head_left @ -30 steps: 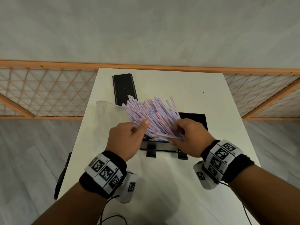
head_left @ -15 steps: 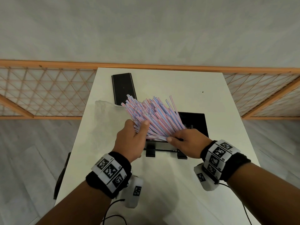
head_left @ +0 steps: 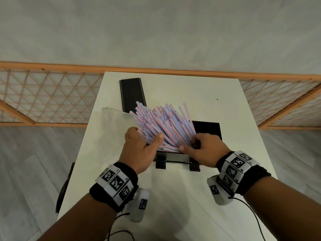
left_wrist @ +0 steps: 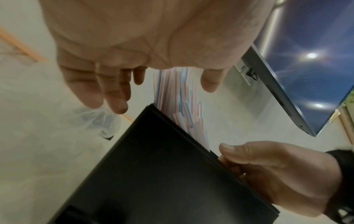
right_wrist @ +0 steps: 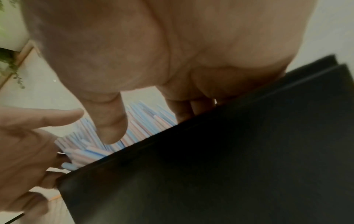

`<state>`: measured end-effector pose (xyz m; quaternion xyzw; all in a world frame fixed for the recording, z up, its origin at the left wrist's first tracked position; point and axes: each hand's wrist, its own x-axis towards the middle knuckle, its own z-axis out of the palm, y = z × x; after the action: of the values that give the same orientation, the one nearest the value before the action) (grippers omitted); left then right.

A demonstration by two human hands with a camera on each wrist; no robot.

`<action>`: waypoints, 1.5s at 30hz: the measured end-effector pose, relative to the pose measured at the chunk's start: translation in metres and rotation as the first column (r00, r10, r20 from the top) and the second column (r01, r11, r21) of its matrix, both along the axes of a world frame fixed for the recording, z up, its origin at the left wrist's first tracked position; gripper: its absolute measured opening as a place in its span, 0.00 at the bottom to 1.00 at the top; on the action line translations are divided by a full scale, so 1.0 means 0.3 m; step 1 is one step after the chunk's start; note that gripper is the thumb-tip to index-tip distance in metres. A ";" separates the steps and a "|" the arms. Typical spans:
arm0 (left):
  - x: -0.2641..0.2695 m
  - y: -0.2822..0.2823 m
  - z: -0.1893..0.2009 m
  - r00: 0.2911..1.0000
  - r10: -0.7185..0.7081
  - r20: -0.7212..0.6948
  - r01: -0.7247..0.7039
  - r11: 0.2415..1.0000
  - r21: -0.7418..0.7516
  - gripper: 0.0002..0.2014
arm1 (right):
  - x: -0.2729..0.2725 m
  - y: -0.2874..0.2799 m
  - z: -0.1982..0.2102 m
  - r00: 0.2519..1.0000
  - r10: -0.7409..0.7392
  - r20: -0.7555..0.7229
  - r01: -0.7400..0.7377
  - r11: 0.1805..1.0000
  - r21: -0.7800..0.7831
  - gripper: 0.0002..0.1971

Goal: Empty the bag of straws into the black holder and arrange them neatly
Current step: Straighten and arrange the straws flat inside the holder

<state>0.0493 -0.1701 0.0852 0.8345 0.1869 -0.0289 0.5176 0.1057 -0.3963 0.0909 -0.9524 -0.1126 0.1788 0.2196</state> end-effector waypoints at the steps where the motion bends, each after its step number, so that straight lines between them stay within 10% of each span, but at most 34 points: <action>1: -0.001 -0.002 -0.004 1.000 0.000 0.025 0.002 0.997 -0.083 0.42 | -0.002 0.001 -0.003 0.999 0.030 -0.027 -0.030 1.000 -0.003 0.26; 7: 0.006 -0.042 0.000 1.000 -0.011 0.008 0.013 0.974 -0.228 0.25 | -0.006 0.036 -0.009 0.987 0.153 -0.052 -0.151 0.988 0.045 0.18; 14: 0.019 -0.055 -0.002 0.997 0.022 -0.070 -0.043 0.948 -0.317 0.42 | -0.008 0.080 -0.043 0.945 0.296 -0.136 -0.301 0.953 -0.015 0.33; 18: 0.017 -0.057 0.017 0.999 -0.012 -0.051 0.000 0.976 -0.218 0.27 | -0.009 0.089 -0.041 0.960 0.268 -0.083 -0.270 0.963 -0.023 0.22; 26: -0.008 -0.019 0.003 0.994 0.101 -0.050 -0.106 0.986 -0.126 0.37 | -0.026 0.006 0.013 0.967 0.139 0.215 -0.156 0.985 0.067 0.20; 33: -0.001 -0.062 0.005 0.996 0.062 -0.058 -0.076 0.958 -0.275 0.23 | -0.061 0.031 -0.001 0.948 0.318 -0.018 -0.316 0.947 0.052 0.14; 45: 0.011 -0.055 0.015 0.991 0.124 -0.055 -0.134 0.960 -0.248 0.29 | -0.003 0.082 -0.009 0.930 0.237 -0.280 -0.282 0.951 -0.131 0.30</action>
<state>0.0525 -0.1867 0.0899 0.7477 0.2456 -0.0348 0.6159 0.1048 -0.3717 0.0881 -0.9124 -0.1923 0.3389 0.1253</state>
